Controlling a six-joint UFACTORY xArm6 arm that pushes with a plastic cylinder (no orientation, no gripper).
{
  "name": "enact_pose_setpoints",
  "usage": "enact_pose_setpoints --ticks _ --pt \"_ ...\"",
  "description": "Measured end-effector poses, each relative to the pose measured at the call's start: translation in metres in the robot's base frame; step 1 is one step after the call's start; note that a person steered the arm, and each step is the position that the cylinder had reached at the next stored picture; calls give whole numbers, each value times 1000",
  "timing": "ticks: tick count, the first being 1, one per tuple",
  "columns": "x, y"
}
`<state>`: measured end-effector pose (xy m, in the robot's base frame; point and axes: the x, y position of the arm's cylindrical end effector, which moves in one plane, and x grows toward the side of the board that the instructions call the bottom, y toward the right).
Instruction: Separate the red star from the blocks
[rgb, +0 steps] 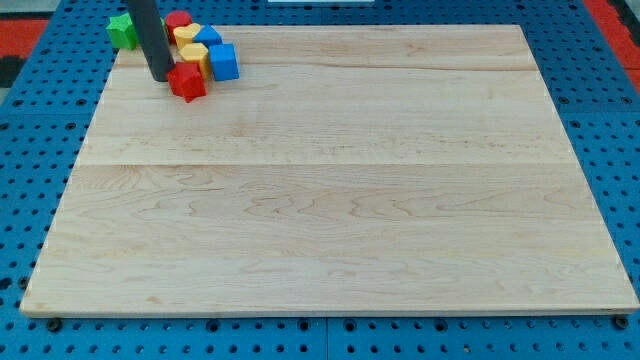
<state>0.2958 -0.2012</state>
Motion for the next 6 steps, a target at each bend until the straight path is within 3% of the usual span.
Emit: enact_pose_setpoints --ticks 1,4,6 --pt "0 5" --pt "2 104" --pt "-23 98"
